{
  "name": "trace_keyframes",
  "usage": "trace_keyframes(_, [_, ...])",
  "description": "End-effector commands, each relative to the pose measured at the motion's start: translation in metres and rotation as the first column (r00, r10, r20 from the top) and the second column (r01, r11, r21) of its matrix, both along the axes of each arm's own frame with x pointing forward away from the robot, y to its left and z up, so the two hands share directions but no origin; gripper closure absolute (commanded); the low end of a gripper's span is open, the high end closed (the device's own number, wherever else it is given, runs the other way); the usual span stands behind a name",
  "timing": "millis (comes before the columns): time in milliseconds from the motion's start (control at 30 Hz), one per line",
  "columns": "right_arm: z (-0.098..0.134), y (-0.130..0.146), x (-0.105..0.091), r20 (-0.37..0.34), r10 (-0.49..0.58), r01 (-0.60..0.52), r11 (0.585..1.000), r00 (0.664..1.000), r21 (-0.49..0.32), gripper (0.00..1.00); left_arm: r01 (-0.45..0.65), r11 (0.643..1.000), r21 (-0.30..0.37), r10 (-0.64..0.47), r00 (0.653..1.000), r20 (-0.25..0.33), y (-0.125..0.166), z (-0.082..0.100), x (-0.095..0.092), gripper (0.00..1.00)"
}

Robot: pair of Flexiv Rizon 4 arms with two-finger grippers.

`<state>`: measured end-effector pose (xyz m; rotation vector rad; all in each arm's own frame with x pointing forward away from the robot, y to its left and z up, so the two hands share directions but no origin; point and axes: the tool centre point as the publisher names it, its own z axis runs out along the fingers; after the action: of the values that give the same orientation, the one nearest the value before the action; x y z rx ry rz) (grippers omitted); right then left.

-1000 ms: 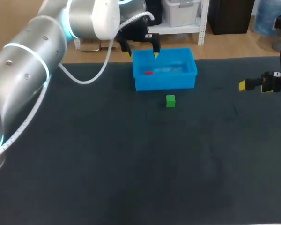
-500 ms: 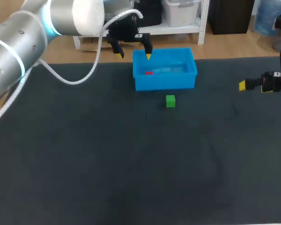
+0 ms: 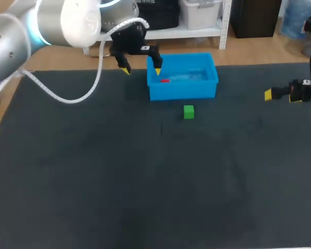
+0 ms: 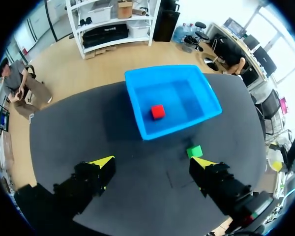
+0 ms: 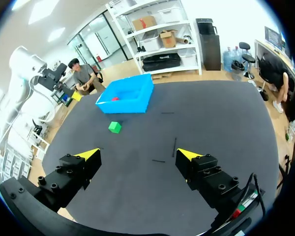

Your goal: Use the left arm to pick the red cube and place it into the blue plastic box first, then use the right arm to grasp the green cube and put it into the same blue plastic box after the first action is fully finished.

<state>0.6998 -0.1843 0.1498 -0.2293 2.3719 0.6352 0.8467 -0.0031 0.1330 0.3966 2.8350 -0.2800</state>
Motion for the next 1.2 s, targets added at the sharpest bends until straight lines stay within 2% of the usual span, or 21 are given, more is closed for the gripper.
trace_keyframes(33, [0.000,0.000,0.000,0.000,0.001,-0.001,1.000,1.000,0.000,0.00,-0.016,0.997,-0.077,0.029,0.984,0.174,0.009,-0.001,-0.017,0.00])
trace_keyframes(800, [0.000,0.000,0.000,0.000,0.001,-0.001,1.000,1.000,0.000,0.00,0.081,0.988,-0.134,-0.055,0.981,0.185,0.036,0.002,-0.056,0.00])
trace_keyframes(1200, [0.000,0.000,0.000,0.000,0.001,-0.001,1.000,1.000,0.000,0.00,0.166,0.978,-0.128,-0.139,0.970,0.199,0.051,0.002,-0.073,0.00])
